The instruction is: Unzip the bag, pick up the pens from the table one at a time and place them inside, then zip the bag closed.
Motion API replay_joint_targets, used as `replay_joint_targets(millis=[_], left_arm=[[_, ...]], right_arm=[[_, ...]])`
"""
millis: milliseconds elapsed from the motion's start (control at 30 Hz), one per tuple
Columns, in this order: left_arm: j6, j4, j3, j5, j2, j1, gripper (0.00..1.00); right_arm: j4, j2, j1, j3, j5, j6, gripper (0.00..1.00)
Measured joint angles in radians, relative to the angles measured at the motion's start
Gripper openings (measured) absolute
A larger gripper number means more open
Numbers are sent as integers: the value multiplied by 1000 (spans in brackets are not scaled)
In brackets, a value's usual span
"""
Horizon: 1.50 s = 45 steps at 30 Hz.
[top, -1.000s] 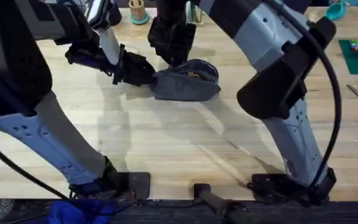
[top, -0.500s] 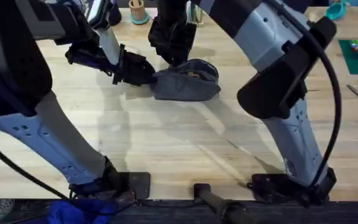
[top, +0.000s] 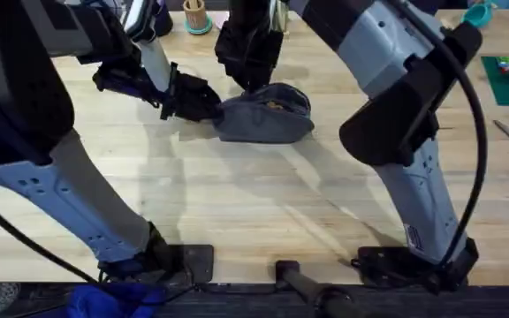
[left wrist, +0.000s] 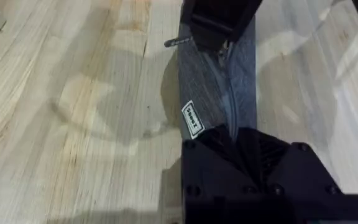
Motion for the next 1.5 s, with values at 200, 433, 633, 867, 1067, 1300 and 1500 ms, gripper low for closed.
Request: replay_joint_targets(millis=[200, 433, 633, 867, 1067, 1300, 1500], left_arm=[[0, -1, 0, -3, 0, 0, 41], [0, -4, 0, -10, 0, -2, 41], [0, -4, 0, -6, 0, -2, 41], [0, -4, 0, -8, 0, -2, 41], [0, -4, 0, -8, 0, -2, 41], [0, -4, 0, -8, 0, -2, 41], [0, -4, 0, -9, 0, -2, 41]], right_arm=[[0, 0, -3, -28, 4, 0, 29], [0, -78, -14, -177, 39, 7, 29], [0, -136, -18, -211, 57, 7, 29], [0, -137, -29, -253, 74, 7, 29], [0, -137, -40, -257, 80, 3, 29], [0, -137, -42, -257, 83, -8, 29], [0, -153, -42, -333, 93, -7, 28]])
